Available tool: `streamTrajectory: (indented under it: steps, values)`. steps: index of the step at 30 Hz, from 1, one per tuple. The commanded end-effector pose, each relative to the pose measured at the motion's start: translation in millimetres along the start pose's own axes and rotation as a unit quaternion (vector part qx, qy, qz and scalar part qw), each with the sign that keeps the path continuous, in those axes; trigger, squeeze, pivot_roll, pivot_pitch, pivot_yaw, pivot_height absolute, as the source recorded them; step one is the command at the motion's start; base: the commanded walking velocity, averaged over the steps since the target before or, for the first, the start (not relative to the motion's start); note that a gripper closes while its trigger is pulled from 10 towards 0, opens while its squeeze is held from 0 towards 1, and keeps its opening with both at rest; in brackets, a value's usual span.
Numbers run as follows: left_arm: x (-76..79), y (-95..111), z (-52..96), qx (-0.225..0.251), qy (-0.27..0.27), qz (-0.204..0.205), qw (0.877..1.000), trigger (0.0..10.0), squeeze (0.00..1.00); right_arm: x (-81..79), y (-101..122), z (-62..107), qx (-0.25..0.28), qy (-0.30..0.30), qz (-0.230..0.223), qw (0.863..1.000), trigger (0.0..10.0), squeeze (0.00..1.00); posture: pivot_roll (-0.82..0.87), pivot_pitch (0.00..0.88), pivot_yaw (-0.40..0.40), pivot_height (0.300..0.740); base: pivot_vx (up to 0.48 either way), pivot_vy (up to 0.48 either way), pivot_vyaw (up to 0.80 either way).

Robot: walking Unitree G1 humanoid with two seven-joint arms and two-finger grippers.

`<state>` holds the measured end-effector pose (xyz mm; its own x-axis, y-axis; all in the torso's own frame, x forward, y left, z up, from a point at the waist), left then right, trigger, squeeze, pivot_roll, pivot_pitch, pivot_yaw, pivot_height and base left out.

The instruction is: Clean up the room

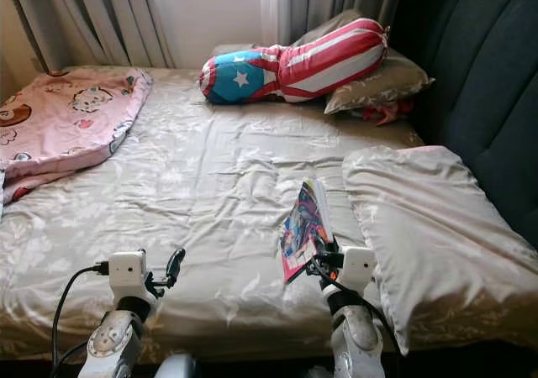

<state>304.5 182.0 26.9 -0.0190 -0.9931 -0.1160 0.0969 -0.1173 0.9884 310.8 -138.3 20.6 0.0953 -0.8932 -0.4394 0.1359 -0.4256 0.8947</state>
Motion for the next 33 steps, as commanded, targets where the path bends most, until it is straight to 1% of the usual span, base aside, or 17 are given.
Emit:
streamTrajectory:
  steps: [1,7,9,12,18,23,25,26,27,29,30,31,33]
  values:
    - [0.2,5,-2.5,0.006,-0.002,-0.003,1.000,10.0,0.00,-11.4,11,-7.5,0.017,0.025,0.004,1.000,10.0,0.00,-0.01,0.000,-0.028,0.645,0.341,0.000,0.00]
    - [-1.1,4,-2.6,0.004,-0.001,-0.005,1.000,10.0,0.00,-14.9,9,-5.7,0.007,0.042,0.025,0.999,10.0,0.00,-0.01,0.000,-0.029,0.645,0.344,0.000,0.00]
    - [-2.5,4,-2.7,0.002,0.002,-0.005,1.000,10.0,0.00,-15.1,7,-3.6,0.006,0.049,0.032,0.998,10.0,0.00,-0.01,0.000,-0.030,0.645,0.347,0.000,0.57]
    - [-2.6,4,-2.7,0.002,0.002,-0.005,1.000,10.0,0.00,-13.9,6,-3.1,0.002,0.047,0.034,0.998,10.0,0.00,-0.01,0.000,-0.028,0.645,0.346,0.000,0.65]
    - [-2.7,3,-2.7,0.000,0.003,-0.006,1.000,10.0,0.00,-12.0,5,-3.8,-0.002,0.042,0.030,0.999,10.0,0.00,-0.01,0.000,-0.029,0.645,0.347,0.000,0.00]
    - [-3.8,4,-3.4,0.002,0.005,-0.009,1.000,10.0,0.00,-8.8,0,-5.2,-0.017,0.034,0.029,0.999,10.0,0.00,-0.01,0.000,-0.028,0.645,0.000,0.000,0.00]
    - [-3.6,5,-3.8,0.003,0.004,-0.010,1.000,10.0,0.00,4.9,-1,-7.6,-0.019,-0.013,-0.001,1.000,10.0,0.00,-0.01,0.000,-0.027,0.645,0.000,0.000,0.00]
    - [-3.6,5,-3.8,0.003,0.004,-0.010,1.000,10.0,0.00,4.9,-1,-7.6,-0.019,-0.013,-0.001,1.000,10.0,0.00,-0.01,0.000,-0.027,0.645,0.000,0.000,0.00]
    - [-3.5,6,-3.8,0.004,0.003,-0.010,1.000,10.0,0.00,11.8,-1,-8.7,-0.018,-0.036,-0.029,0.999,10.0,0.00,0.00,0.000,-0.024,0.645,0.000,0.000,0.00]
    - [-3.5,6,-3.8,0.005,0.003,-0.010,1.000,10.0,0.00,13.5,-1,-9.0,-0.017,-0.043,-0.037,0.998,10.0,0.00,0.00,0.000,-0.024,0.645,0.000,0.000,0.00]
    - [-3.6,7,-3.3,0.007,0.001,-0.011,1.000,10.0,0.00,20.5,-3,-10.8,-0.023,-0.065,-0.080,0.994,10.0,0.00,0.01,0.000,-0.020,0.645,0.000,0.000,0.00]
    - [-3.8,8,-2.7,0.008,-0.001,-0.013,1.000,10.0,0.00,23.4,-6,-13.7,-0.033,-0.076,-0.107,0.991,10.0,0.00,0.01,0.000,-0.017,0.645,0.000,0.000,0.00]
    - [-4.3,9,-2.1,0.009,-0.001,-0.014,1.000,10.0,0.00,23.0,-7,-14.8,-0.039,-0.076,-0.108,0.991,10.0,0.00,0.01,0.000,-0.015,0.645,0.000,0.000,0.00]
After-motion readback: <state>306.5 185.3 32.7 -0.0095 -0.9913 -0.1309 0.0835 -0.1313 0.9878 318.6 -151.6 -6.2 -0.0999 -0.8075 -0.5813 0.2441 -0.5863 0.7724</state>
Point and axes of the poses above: a point about 5 cm out from each wrist's last joint towards the gripper, its own z axis pointing back from the gripper into the wrist, its own y axis along the axis of the wrist's last joint, x = y × z, the point moved 4 cm from there along -z, pointing out of the wrist towards the gripper, and after that the axes turned 10 degrees about -z, right-handed, at the moved point
